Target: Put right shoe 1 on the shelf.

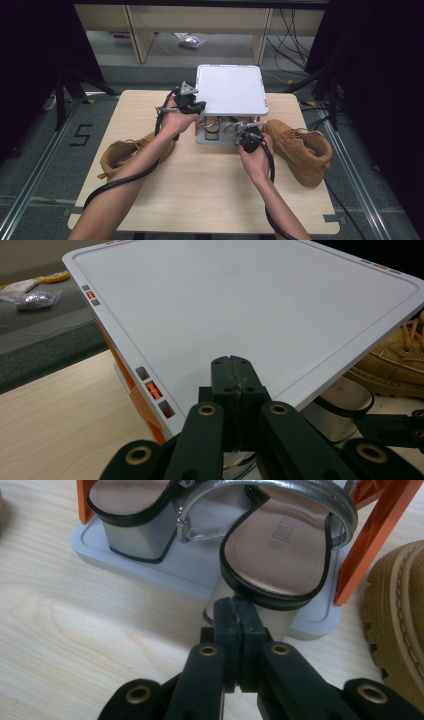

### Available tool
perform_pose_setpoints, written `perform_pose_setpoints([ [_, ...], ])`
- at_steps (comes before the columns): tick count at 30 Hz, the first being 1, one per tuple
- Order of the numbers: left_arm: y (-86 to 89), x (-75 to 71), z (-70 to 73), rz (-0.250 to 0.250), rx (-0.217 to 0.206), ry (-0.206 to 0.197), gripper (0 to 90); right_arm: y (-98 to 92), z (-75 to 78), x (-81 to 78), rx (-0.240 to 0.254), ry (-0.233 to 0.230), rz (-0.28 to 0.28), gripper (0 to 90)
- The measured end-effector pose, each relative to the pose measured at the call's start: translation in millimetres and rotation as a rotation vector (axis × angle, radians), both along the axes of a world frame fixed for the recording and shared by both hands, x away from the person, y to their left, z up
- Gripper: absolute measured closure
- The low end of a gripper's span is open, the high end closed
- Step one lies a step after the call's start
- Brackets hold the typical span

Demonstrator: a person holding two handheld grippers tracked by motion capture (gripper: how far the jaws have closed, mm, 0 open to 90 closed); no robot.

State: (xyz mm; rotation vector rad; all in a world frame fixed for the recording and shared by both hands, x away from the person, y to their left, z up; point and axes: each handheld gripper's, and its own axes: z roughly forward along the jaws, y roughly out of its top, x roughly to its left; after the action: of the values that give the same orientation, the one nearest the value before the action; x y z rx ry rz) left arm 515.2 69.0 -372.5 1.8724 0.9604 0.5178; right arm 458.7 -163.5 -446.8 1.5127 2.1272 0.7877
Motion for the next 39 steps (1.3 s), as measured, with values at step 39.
perform_pose_setpoints([
  [39, 1.4, 0.9, 1.0, -0.011, 0.014, 0.009, 89.8, 3.4, -19.5, 34.2, -0.024, -0.011, -0.032, 90.0],
])
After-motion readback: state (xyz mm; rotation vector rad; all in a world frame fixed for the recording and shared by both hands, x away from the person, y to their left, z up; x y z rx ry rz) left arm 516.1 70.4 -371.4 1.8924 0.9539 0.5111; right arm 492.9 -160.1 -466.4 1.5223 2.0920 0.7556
